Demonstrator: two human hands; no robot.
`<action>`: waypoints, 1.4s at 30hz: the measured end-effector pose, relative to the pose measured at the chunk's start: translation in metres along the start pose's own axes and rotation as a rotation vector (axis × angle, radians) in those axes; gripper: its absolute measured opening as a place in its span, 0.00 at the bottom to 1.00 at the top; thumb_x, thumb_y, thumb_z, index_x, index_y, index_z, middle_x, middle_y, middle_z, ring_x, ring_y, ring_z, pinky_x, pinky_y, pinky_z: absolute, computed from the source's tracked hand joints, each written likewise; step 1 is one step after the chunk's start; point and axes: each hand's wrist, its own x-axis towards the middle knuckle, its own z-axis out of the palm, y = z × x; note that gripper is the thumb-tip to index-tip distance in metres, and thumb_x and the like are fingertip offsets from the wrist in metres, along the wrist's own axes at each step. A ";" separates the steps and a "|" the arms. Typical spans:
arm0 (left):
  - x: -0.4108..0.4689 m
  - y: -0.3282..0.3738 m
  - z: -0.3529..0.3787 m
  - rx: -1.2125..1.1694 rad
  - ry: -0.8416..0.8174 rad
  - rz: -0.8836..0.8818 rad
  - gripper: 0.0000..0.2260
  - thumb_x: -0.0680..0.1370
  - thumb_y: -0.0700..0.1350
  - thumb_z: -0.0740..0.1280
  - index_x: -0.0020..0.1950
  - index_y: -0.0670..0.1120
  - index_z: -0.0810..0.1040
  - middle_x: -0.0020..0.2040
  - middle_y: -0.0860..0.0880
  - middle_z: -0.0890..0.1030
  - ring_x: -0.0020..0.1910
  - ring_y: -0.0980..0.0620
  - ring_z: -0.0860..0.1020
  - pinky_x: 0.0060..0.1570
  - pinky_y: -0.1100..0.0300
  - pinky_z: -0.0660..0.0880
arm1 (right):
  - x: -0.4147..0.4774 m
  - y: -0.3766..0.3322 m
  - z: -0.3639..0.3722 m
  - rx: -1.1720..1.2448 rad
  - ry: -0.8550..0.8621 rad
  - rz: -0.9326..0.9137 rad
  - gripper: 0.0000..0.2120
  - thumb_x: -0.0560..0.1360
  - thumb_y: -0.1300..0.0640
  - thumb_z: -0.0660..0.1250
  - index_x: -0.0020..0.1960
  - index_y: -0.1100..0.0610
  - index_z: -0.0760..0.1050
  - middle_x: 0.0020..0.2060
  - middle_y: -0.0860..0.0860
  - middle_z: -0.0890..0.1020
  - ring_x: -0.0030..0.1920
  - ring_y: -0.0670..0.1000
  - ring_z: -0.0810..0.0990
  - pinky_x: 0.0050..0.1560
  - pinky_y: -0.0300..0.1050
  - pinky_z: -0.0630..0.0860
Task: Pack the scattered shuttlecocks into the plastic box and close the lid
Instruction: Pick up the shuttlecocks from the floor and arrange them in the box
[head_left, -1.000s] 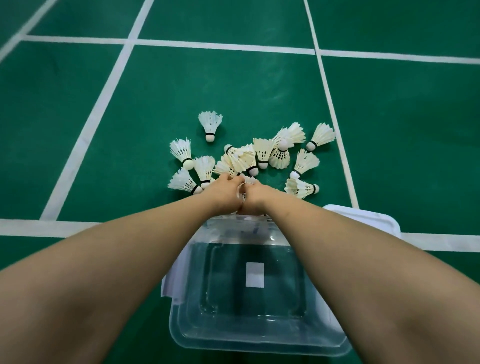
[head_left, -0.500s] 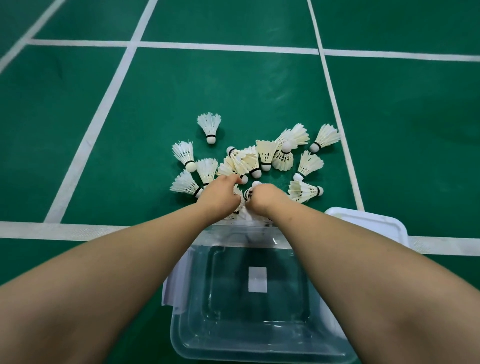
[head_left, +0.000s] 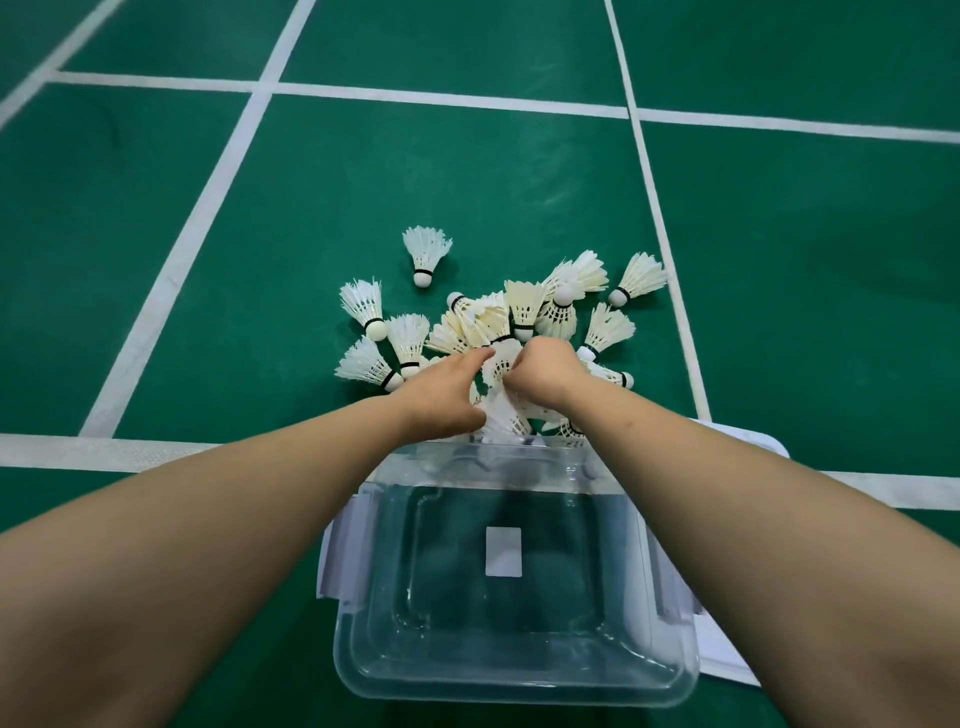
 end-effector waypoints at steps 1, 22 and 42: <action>-0.002 0.002 -0.001 -0.015 -0.023 0.012 0.36 0.71 0.39 0.65 0.75 0.50 0.50 0.74 0.45 0.60 0.67 0.48 0.66 0.60 0.59 0.65 | -0.003 0.000 -0.003 0.020 0.006 -0.009 0.14 0.75 0.60 0.60 0.30 0.59 0.67 0.27 0.52 0.69 0.29 0.51 0.68 0.26 0.40 0.61; -0.059 0.025 -0.052 -0.126 0.107 0.195 0.53 0.62 0.52 0.78 0.74 0.56 0.45 0.73 0.52 0.61 0.69 0.53 0.63 0.65 0.62 0.61 | -0.104 -0.004 -0.088 0.393 0.168 -0.181 0.07 0.72 0.60 0.64 0.40 0.56 0.81 0.27 0.45 0.75 0.27 0.43 0.68 0.25 0.33 0.63; -0.125 0.050 -0.026 0.101 0.020 0.264 0.25 0.71 0.45 0.71 0.65 0.49 0.66 0.49 0.46 0.80 0.47 0.45 0.76 0.49 0.53 0.72 | -0.192 0.019 -0.037 0.810 -0.250 -0.191 0.10 0.73 0.65 0.66 0.35 0.56 0.80 0.32 0.50 0.79 0.34 0.48 0.72 0.34 0.38 0.67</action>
